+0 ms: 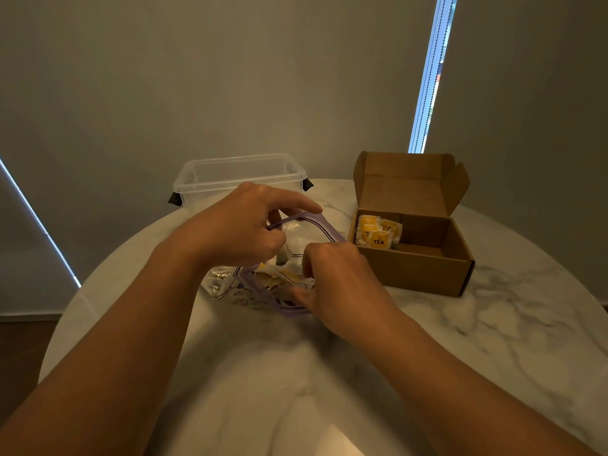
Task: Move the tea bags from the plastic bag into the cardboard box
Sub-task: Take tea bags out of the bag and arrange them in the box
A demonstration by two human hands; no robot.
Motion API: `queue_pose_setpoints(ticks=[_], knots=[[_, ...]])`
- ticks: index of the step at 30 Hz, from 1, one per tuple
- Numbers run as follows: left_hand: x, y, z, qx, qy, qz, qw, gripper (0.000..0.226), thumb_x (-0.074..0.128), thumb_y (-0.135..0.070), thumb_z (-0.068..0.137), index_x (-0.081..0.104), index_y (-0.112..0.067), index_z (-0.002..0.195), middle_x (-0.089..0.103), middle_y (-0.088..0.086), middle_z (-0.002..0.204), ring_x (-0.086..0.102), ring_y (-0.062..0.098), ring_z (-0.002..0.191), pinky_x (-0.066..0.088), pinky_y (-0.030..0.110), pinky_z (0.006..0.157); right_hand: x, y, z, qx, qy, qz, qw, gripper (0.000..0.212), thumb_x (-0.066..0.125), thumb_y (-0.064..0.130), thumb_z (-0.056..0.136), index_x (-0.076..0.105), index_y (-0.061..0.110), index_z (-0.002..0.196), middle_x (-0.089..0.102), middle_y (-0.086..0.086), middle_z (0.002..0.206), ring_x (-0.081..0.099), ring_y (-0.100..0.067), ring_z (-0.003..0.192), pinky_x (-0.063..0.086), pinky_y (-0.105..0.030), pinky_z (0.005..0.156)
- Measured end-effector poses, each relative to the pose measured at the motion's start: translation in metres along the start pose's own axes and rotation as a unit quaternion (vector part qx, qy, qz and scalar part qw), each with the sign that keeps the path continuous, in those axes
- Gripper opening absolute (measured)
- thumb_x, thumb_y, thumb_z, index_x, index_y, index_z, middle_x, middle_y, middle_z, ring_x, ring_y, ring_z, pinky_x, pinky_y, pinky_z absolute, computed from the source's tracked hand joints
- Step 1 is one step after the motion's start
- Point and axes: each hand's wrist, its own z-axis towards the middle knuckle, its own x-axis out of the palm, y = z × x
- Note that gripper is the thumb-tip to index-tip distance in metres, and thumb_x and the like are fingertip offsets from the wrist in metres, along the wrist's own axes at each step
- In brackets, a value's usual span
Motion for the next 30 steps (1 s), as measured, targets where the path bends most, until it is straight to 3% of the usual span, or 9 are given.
queue_pose_setpoints(ticks=[5, 8, 13, 16, 19, 21, 24, 30], knots=[[0.0, 0.0, 0.0, -0.002, 0.002, -0.001, 1.0, 0.06, 0.057, -0.002, 0.082, 0.061, -0.043, 0.126, 0.066, -0.008, 0.119, 0.064, 0.004, 0.092, 0.058, 0.03, 0.079, 0.0, 0.001, -0.001, -0.003, 0.022, -0.024, 0.999, 0.03, 0.069, 0.035, 0.088, 0.066, 0.015, 0.11, 0.062, -0.006, 0.1, 0.056, -0.02, 0.089, 0.046, -0.027, 0.07], [0.001, 0.0, 0.0, 0.003, 0.003, 0.0, 1.0, 0.06, 0.056, -0.001, 0.082, 0.062, -0.043, 0.125, 0.066, -0.007, 0.12, 0.065, 0.004, 0.094, 0.059, 0.031, 0.079, 0.008, 0.003, 0.003, 0.005, 0.023, -0.031, 0.999, 0.028, 0.067, 0.031, 0.089, 0.067, 0.015, 0.112, 0.052, -0.005, 0.087, 0.051, -0.02, 0.079, 0.043, -0.027, 0.066], [0.001, 0.001, 0.0, 0.005, 0.001, 0.003, 1.0, 0.061, 0.056, -0.001, 0.081, 0.062, -0.042, 0.125, 0.067, -0.008, 0.119, 0.064, 0.003, 0.093, 0.058, 0.03, 0.079, 0.017, 0.001, 0.012, 0.025, 0.024, 0.002, 0.999, 0.028, 0.066, 0.018, 0.09, 0.066, 0.015, 0.118, 0.064, -0.008, 0.104, 0.061, -0.024, 0.092, 0.052, -0.03, 0.072], [0.0, 0.002, 0.0, 0.002, 0.0, 0.004, 1.0, 0.061, 0.057, -0.002, 0.082, 0.061, -0.044, 0.125, 0.066, -0.009, 0.119, 0.063, 0.002, 0.094, 0.058, 0.028, 0.079, 0.008, -0.004, 0.008, 0.033, -0.008, 0.049, 0.998, 0.019, 0.067, 0.015, 0.089, 0.072, 0.018, 0.107, 0.067, -0.005, 0.098, 0.063, -0.019, 0.088, 0.056, -0.03, 0.076], [0.0, 0.001, 0.0, 0.003, 0.001, 0.004, 1.0, 0.061, 0.057, -0.002, 0.081, 0.061, -0.044, 0.125, 0.066, -0.008, 0.12, 0.064, 0.003, 0.098, 0.058, 0.03, 0.081, -0.008, -0.009, 0.002, 0.029, -0.03, 0.137, 0.99, 0.008, 0.071, 0.015, 0.086, 0.075, 0.021, 0.089, 0.068, 0.003, 0.083, 0.065, -0.01, 0.077, 0.055, -0.021, 0.065], [0.0, 0.0, 0.0, 0.0, 0.001, 0.002, 1.0, 0.061, 0.057, -0.002, 0.081, 0.061, -0.045, 0.125, 0.066, -0.008, 0.121, 0.064, 0.004, 0.098, 0.058, 0.032, 0.081, -0.018, -0.011, 0.0, 0.053, -0.002, 0.23, 0.972, 0.006, 0.074, 0.014, 0.084, 0.074, 0.019, 0.081, 0.07, 0.002, 0.077, 0.069, -0.01, 0.07, 0.058, -0.024, 0.063], [-0.001, 0.0, 0.001, -0.003, 0.003, 0.002, 1.0, 0.061, 0.057, -0.002, 0.081, 0.061, -0.044, 0.125, 0.066, -0.008, 0.12, 0.065, 0.004, 0.095, 0.059, 0.034, 0.08, -0.033, -0.012, -0.001, 0.114, 0.047, 0.387, 0.914, 0.008, 0.072, 0.009, 0.085, 0.072, 0.012, 0.078, 0.073, -0.008, 0.083, 0.073, -0.02, 0.069, 0.062, -0.035, 0.064], [-0.002, -0.001, 0.001, -0.005, 0.005, 0.004, 1.0, 0.06, 0.057, -0.002, 0.082, 0.061, -0.044, 0.125, 0.066, -0.008, 0.12, 0.064, 0.005, 0.096, 0.059, 0.033, 0.08, -0.049, -0.018, 0.001, 0.189, 0.088, 0.506, 0.837, 0.008, 0.06, 0.005, 0.092, 0.064, -0.002, 0.093, 0.067, -0.02, 0.105, 0.073, -0.032, 0.084, 0.061, -0.037, 0.064]])
